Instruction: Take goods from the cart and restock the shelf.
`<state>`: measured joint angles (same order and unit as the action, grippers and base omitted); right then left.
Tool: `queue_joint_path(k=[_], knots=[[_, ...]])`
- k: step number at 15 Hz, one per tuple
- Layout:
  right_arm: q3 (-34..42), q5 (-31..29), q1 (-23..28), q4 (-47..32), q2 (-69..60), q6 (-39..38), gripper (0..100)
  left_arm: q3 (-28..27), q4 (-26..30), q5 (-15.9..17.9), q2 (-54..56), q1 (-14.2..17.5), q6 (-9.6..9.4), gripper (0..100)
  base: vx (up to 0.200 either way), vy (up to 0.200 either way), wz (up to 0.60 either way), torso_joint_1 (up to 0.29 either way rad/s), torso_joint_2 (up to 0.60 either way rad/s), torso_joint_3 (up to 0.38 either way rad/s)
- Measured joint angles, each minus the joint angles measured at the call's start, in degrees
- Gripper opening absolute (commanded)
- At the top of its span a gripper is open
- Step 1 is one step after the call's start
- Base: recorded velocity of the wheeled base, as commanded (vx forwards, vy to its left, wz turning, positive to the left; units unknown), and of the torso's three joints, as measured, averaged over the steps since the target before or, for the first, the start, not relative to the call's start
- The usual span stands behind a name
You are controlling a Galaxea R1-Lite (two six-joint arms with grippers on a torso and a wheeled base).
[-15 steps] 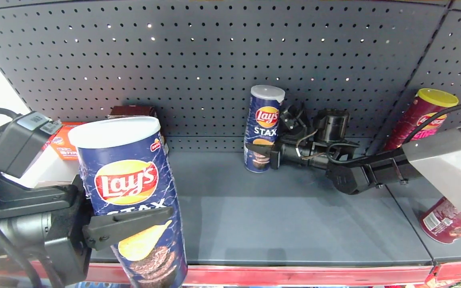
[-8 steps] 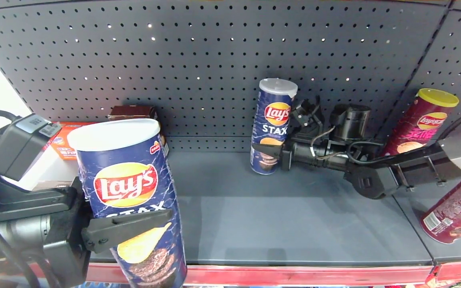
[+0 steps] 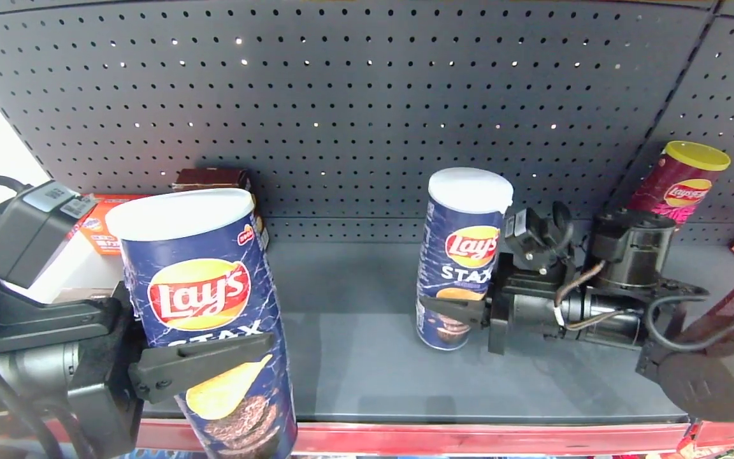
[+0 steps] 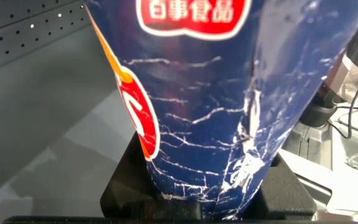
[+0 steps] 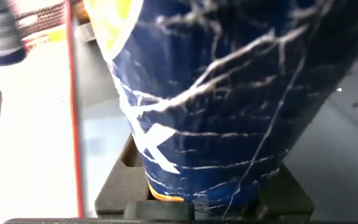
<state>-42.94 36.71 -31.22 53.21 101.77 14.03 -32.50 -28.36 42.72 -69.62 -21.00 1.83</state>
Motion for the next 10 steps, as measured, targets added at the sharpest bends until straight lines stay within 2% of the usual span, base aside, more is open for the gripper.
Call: queue_joint_path(k=[4,7,10], knots=[[8.48,-4.46,-2.79,12.51,-0.83,0.55,0,-0.13,-0.02,-0.07,0.02,0.00,-0.02,0,0.000,0.000,0.00,0.000,0.00,0.000],[11.13,-4.68,-3.29,15.85,1.38,0.39,0,-0.07,-0.02,-0.16,0.05,0.01,0.00,0,0.000,0.000,0.00,0.000,0.00,0.000],[12.35,-4.66,-3.43,15.96,2.54,0.33,0,0.21,-0.02,-0.22,0.05,0.37,0.00,0,0.000,0.000,0.00,0.000,0.00,0.000]])
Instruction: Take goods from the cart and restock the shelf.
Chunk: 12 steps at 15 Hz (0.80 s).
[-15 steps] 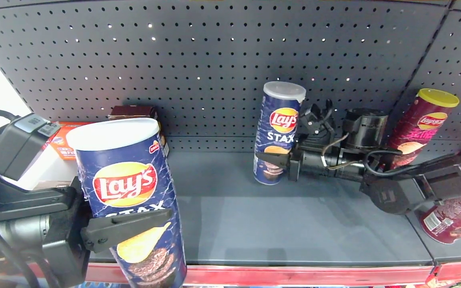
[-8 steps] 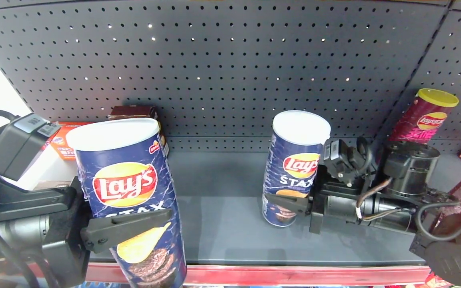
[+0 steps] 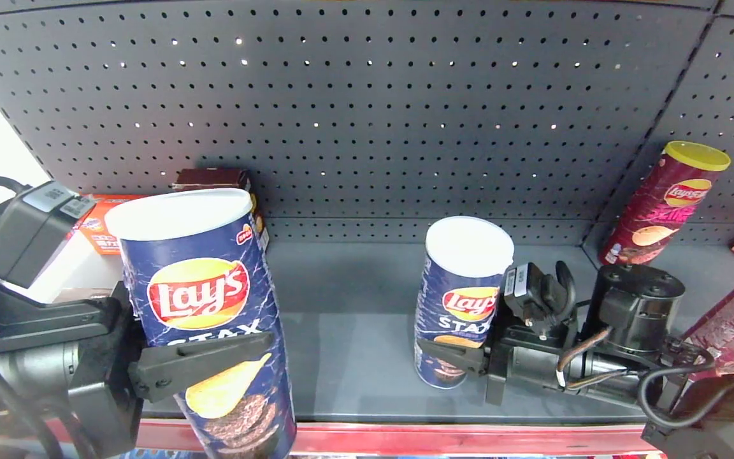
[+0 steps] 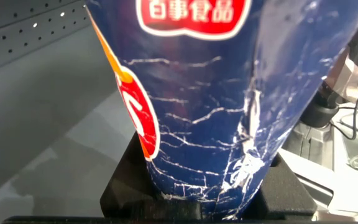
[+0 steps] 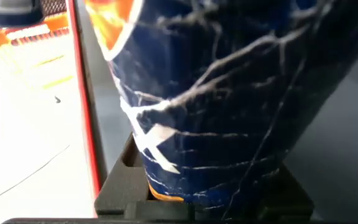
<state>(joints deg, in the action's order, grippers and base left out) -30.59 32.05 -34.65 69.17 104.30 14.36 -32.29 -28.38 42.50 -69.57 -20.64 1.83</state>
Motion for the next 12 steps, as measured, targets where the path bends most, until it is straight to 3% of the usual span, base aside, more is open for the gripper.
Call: queue_joint_path(k=[5,6,12], knots=[[3.19,0.00,-0.27,0.51,-0.12,0.06,0,2.19,0.05,0.04,0.80,0.50,-0.11,0,0.000,0.000,0.00,0.000,0.00,0.000],[3.77,-0.02,-0.41,0.57,-0.20,0.30,100,2.36,0.05,0.04,0.98,0.50,-0.09,0,0.000,0.000,0.00,0.000,0.00,0.000],[5.89,-2.61,-0.16,0.87,-2.10,0.15,100,2.39,-0.05,0.06,1.33,0.50,-0.06,0,0.000,0.000,0.00,0.000,0.00,0.000]])
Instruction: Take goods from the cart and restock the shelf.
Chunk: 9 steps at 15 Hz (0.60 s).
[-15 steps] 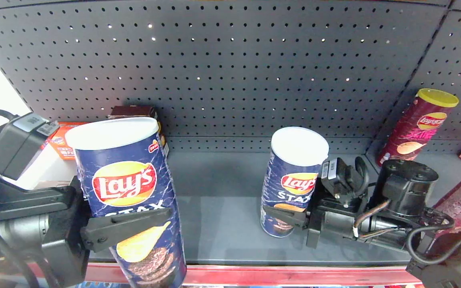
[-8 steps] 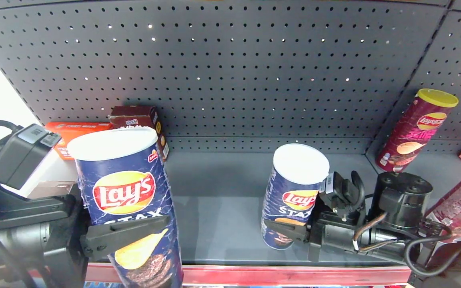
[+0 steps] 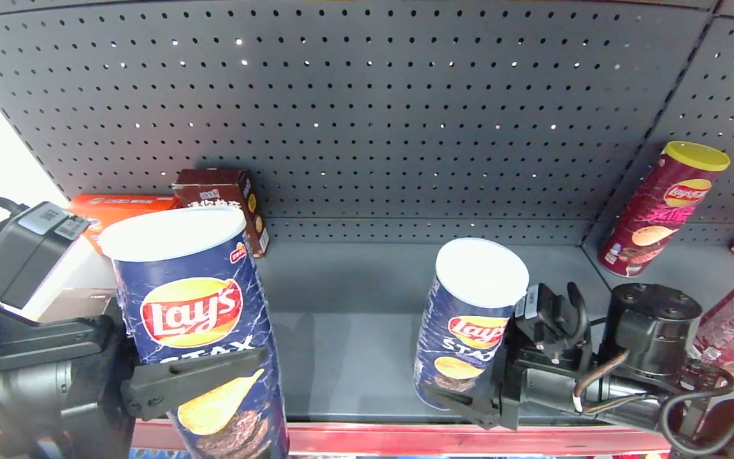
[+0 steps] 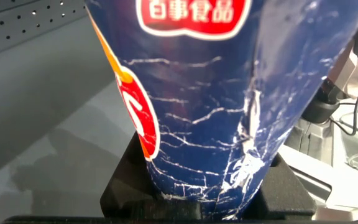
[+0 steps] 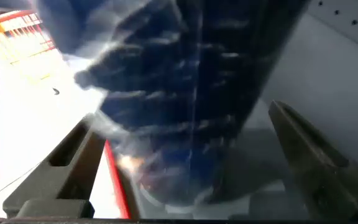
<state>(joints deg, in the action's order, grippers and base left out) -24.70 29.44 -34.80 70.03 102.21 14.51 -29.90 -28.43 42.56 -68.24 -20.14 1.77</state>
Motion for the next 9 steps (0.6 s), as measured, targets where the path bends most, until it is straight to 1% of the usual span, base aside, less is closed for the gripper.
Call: queue_joint_path(k=[3,6,9], knots=[[3.40,-0.02,2.08,0.11,-5.10,-0.11,100,-0.30,0.05,-0.02,0.02,0.00,-0.02,0,0.000,0.000,0.00,0.000,0.00,0.000],[7.53,0.06,4.68,-0.35,-13.37,-0.20,100,-0.83,-0.09,0.02,0.02,-0.06,-0.02,0,0.000,0.000,0.00,0.000,0.00,0.000],[13.02,0.06,6.83,-3.58,-24.56,-0.55,100,-1.23,-2.88,0.13,-0.11,-0.09,0.28,0,0.000,0.000,0.00,0.000,0.00,0.000]])
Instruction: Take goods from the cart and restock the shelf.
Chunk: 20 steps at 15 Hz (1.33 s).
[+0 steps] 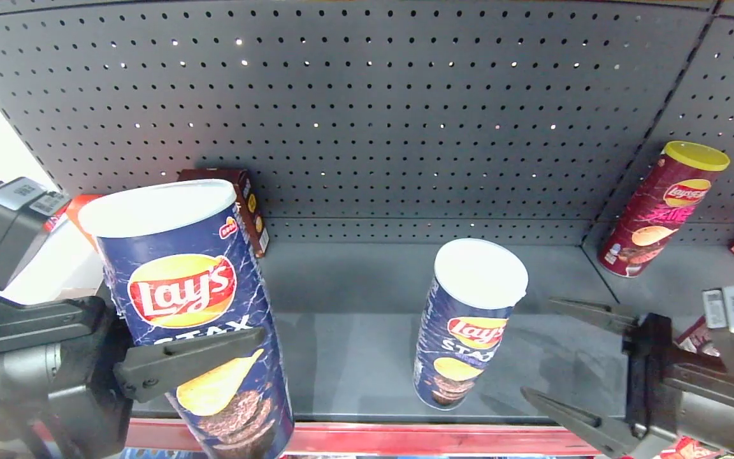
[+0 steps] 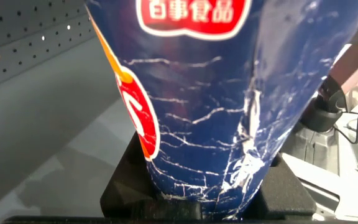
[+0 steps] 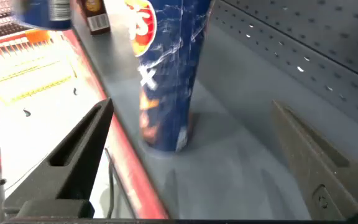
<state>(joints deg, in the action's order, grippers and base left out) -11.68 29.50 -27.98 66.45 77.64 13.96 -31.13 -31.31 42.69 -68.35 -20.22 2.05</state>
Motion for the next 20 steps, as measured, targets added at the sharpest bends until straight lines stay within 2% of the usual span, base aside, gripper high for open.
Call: queue_joint_path(k=[2,5,10,12,13,16,20], knots=[[2.69,-0.05,2.43,-6.67,-9.31,-0.94,100,-0.12,-0.24,0.02,-0.02,0.00,0.02,0,0.000,0.000,0.00,0.000,0.00,0.000],[4.60,-0.77,7.31,-21.48,-24.33,-3.38,100,-0.26,-0.24,0.02,0.00,0.00,0.02,0,0.000,0.000,0.00,0.000,0.00,0.000],[7.67,-5.34,16.27,-45.13,-51.30,-8.79,100,-0.65,-0.33,0.02,-0.11,0.00,-0.09,0,0.000,0.000,0.00,0.000,0.00,0.000],[9.31,-10.02,19.19,-53.57,-61.27,-10.62,100,-0.78,-0.39,0.02,-0.13,0.00,-0.17,0,0.000,0.000,0.00,0.000,0.00,0.000],[10.12,-16.73,20.48,-58.65,-65.22,-12.07,100,-0.80,-0.41,0.02,-0.13,-0.04,-0.22,0,0.000,0.000,0.00,0.000,0.00,0.000],[11.35,-34.85,22.61,-65.67,-70.32,-15.76,100,-0.34,-0.35,-0.11,-0.11,-0.09,-0.50,0,0.000,0.000,0.00,0.000,0.00,0.000],[11.58,-33.55,23.32,-66.45,-71.97,-14.18,100,-0.01,-0.15,0.00,0.05,-0.88,-1.29,0,0.000,0.000,0.00,0.000,0.00,0.000]])
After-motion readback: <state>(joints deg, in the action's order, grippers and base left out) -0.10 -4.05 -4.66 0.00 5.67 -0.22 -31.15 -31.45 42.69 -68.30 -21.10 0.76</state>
